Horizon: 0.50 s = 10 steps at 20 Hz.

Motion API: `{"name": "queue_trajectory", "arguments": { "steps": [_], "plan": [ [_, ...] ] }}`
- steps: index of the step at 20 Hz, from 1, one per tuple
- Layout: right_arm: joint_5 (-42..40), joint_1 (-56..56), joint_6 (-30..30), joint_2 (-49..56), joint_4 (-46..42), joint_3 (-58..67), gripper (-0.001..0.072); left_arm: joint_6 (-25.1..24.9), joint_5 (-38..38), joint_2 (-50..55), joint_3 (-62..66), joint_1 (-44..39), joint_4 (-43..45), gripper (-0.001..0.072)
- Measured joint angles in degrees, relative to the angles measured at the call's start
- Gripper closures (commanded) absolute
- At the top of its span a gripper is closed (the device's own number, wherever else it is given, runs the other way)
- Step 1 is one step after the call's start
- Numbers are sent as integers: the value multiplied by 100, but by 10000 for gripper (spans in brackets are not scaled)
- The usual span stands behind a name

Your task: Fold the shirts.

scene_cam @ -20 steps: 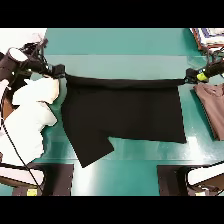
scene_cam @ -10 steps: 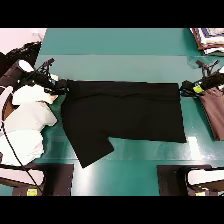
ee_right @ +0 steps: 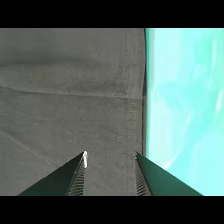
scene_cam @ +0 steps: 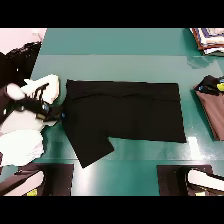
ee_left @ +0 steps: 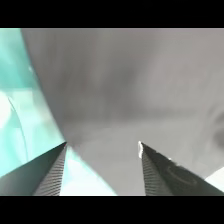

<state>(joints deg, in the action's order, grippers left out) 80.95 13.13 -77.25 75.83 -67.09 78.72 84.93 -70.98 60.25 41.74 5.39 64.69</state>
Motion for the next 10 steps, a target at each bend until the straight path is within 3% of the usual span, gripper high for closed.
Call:
{"name": "queue_trajectory", "arguments": {
  "steps": [4,10],
  "plan": [
    [92,-57,33,-234,0,-2,355,39,79,-1001,-1325,2,-365,178],
    [372,-146,44,-315,7,-2,356,-166,608,-1368,-2218,2,-1049,179]
  ]
}}
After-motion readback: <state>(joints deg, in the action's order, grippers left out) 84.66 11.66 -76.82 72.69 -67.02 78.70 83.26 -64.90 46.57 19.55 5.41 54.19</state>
